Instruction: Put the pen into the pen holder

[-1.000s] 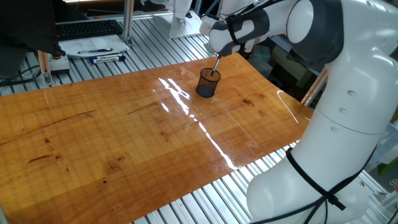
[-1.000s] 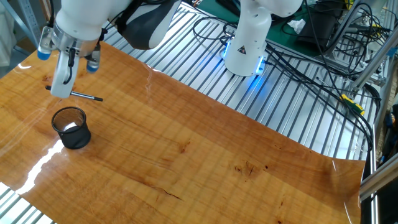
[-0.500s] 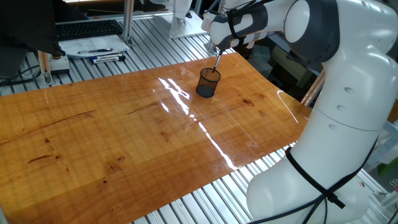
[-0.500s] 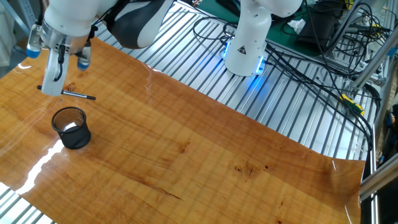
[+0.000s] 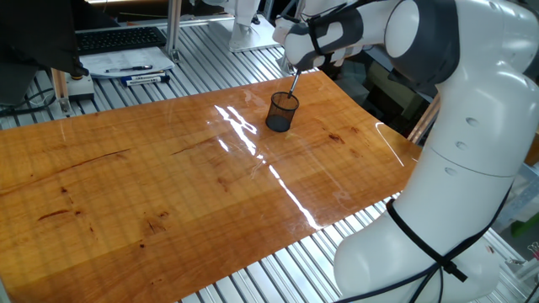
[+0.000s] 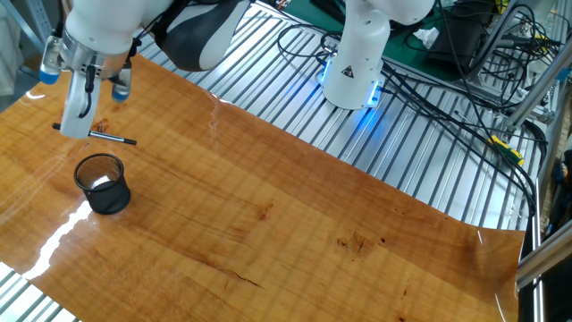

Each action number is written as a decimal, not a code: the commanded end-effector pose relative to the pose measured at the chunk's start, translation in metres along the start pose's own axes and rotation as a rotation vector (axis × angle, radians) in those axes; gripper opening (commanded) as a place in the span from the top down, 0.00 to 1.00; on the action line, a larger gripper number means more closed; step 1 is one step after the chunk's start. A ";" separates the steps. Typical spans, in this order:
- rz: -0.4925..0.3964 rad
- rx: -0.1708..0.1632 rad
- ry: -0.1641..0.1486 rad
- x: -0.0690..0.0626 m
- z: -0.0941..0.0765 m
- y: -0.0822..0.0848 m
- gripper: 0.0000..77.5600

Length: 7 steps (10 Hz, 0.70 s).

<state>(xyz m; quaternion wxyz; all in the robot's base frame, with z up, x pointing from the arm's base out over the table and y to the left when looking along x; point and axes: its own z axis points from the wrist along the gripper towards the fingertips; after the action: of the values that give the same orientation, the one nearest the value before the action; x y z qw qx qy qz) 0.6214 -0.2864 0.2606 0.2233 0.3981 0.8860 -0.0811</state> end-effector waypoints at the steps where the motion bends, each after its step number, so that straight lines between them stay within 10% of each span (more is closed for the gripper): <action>1: 0.000 -0.010 -0.022 -0.004 0.007 -0.002 0.98; 7: 0.000 -0.017 -0.050 -0.009 0.022 -0.004 0.98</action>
<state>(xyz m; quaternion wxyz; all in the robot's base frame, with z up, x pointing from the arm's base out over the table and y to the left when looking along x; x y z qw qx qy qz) 0.6303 -0.3010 0.2436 0.2461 0.3942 0.8815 -0.0834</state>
